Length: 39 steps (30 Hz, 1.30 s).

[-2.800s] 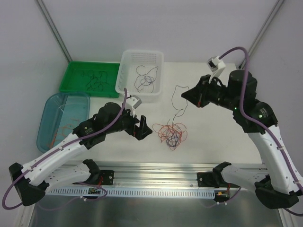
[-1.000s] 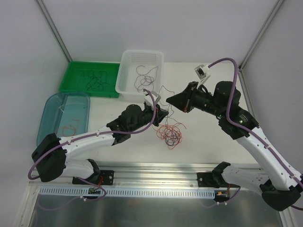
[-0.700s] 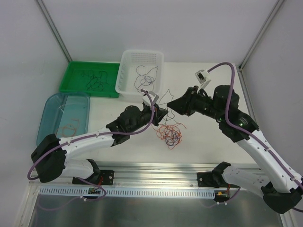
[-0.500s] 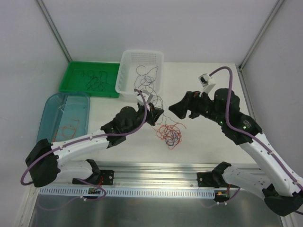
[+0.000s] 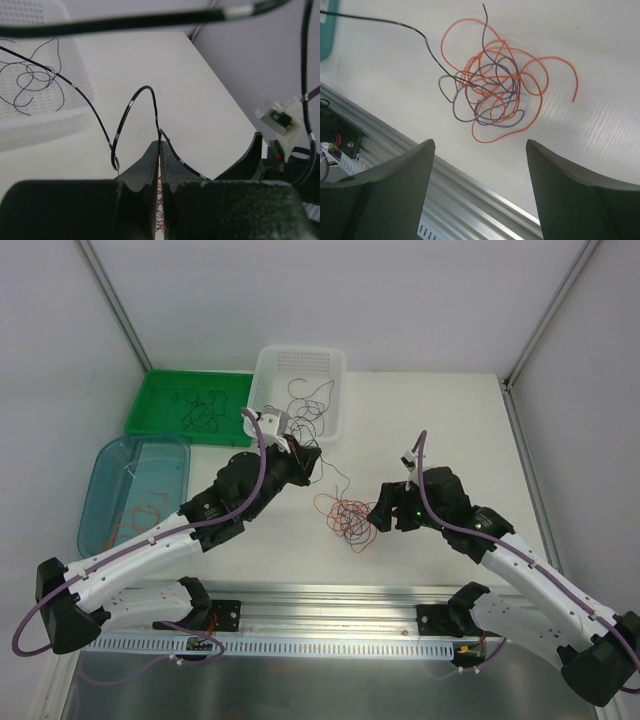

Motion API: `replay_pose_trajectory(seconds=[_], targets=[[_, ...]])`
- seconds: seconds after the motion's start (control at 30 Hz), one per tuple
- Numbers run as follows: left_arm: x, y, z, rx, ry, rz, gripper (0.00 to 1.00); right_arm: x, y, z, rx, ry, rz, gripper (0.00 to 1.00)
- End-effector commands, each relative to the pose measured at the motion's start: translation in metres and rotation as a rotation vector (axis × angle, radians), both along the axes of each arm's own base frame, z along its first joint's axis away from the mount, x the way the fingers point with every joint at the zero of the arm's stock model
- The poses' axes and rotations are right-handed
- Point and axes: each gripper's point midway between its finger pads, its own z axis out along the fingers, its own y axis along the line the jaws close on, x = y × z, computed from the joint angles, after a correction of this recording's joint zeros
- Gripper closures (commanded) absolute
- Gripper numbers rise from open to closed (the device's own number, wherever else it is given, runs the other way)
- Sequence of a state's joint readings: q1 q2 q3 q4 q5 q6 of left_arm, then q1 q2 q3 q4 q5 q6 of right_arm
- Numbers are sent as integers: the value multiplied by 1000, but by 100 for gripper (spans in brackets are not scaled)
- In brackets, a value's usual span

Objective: Untangle the cables

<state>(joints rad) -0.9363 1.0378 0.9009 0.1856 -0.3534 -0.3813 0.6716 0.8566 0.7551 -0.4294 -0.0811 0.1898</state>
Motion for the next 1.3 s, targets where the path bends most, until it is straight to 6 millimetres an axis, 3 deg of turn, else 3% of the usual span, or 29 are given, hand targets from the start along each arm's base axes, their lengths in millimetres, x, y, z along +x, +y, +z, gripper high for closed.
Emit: replay_pose_trajectory(seconds=[0.0,0.33,0.63,0.73,0.83,0.87,0.93,0.97,1.03,1.07,1.23,1.27], targets=[[-2,10,24,-51,-1,45,100,8,23,0,84,1,44,23],[-9,14,33,-98,7,32,100,25,57,-52,107,94,96,24],[-14,20,45,-129,0,29,100,52,79,-75,129,96,80,27],[-16,23,48,-138,-1,30,100,63,84,-79,142,82,64,34],[-18,26,54,-146,-9,28,100,65,87,-85,150,90,59,47],[-18,27,54,-141,-9,31,100,65,86,-86,151,92,56,58],[-17,33,61,-139,-27,55,100,64,82,-87,144,95,46,73],[-16,37,63,-128,-33,73,100,62,78,-88,138,100,38,85],[-10,54,70,-85,-52,152,100,65,67,-81,133,78,6,93],[-7,62,73,-66,-57,187,100,61,55,-88,91,97,-19,99],[15,109,80,29,-41,347,100,52,-4,-92,32,159,-152,99],[26,126,78,33,-27,388,100,52,-12,-80,49,134,-172,99]])
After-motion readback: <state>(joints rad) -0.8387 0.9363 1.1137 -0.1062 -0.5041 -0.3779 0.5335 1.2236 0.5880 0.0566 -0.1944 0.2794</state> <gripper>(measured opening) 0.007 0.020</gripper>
